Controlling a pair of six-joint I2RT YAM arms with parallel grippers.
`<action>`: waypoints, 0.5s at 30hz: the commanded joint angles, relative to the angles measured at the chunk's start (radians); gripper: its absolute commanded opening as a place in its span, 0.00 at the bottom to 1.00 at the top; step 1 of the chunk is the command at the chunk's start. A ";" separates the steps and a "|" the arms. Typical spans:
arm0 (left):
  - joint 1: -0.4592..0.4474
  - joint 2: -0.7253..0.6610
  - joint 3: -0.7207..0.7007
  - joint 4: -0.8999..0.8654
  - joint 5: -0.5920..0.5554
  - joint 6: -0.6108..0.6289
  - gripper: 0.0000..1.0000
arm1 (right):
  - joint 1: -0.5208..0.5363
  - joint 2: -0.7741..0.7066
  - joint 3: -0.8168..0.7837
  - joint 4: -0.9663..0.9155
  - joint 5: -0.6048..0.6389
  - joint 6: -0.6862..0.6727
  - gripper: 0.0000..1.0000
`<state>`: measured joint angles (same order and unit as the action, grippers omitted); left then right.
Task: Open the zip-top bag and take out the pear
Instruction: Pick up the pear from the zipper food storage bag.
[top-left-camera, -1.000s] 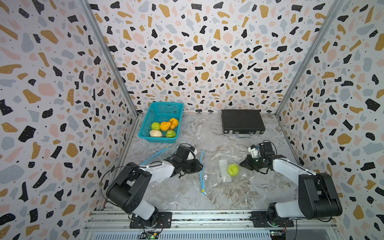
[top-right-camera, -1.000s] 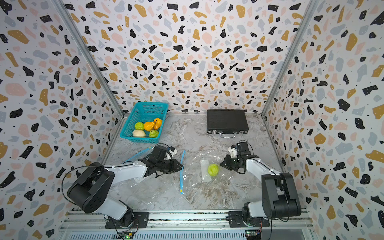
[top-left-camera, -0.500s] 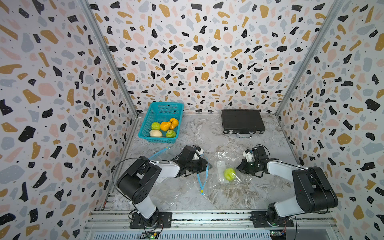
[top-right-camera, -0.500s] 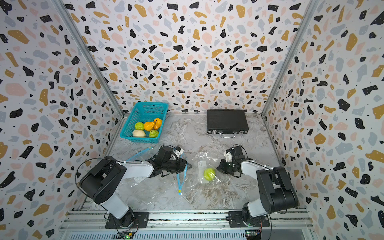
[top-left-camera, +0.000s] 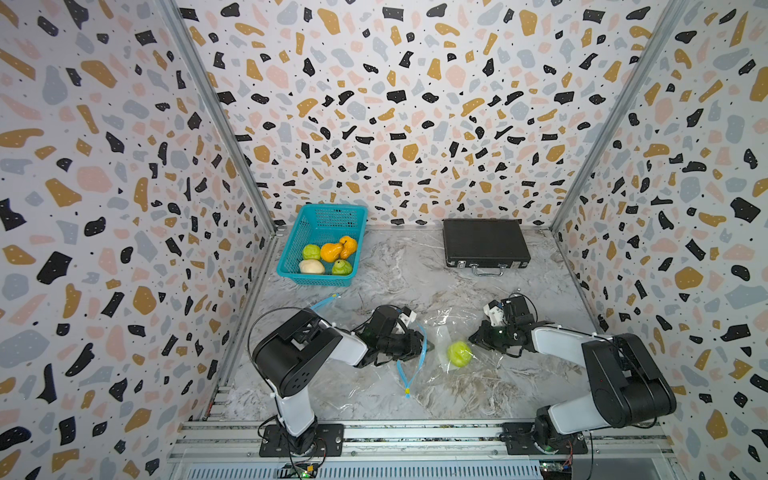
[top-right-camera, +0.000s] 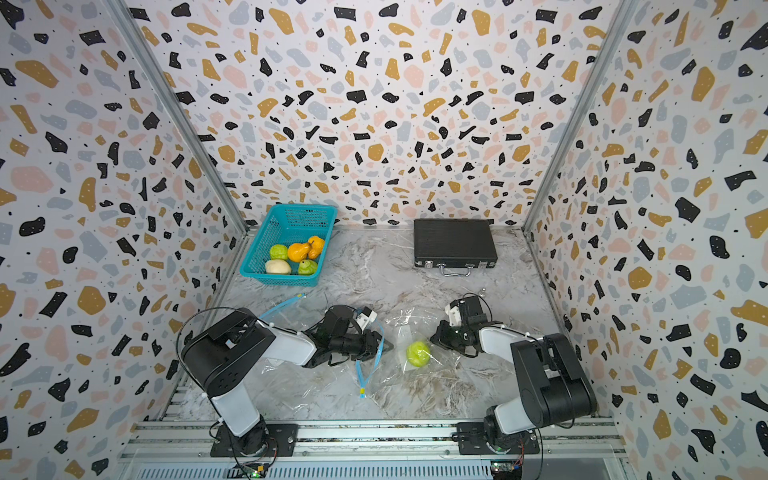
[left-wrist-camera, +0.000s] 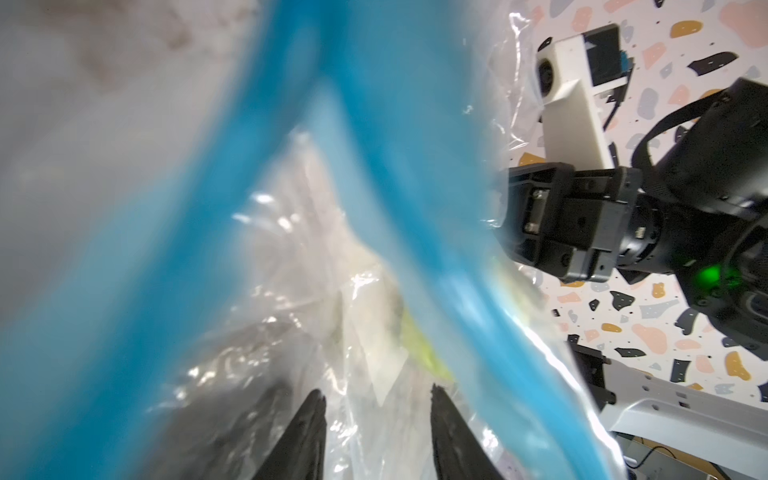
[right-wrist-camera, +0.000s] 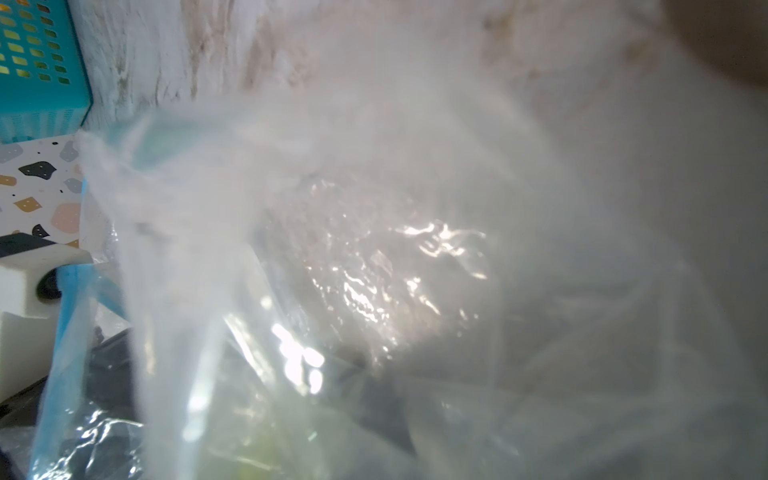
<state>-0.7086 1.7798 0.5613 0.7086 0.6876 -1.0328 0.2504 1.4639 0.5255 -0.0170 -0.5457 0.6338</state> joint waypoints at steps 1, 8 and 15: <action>-0.006 0.033 -0.054 0.366 0.024 -0.160 0.44 | 0.007 -0.026 -0.025 0.022 0.022 0.028 0.00; -0.026 0.030 -0.063 0.703 -0.003 -0.315 0.43 | 0.007 -0.034 -0.037 0.032 0.034 0.037 0.00; -0.033 -0.107 -0.074 0.703 -0.022 -0.280 0.43 | 0.007 -0.034 -0.039 0.038 0.032 0.037 0.00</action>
<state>-0.7353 1.7199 0.4885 1.3090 0.6708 -1.3151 0.2531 1.4471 0.4980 0.0292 -0.5301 0.6666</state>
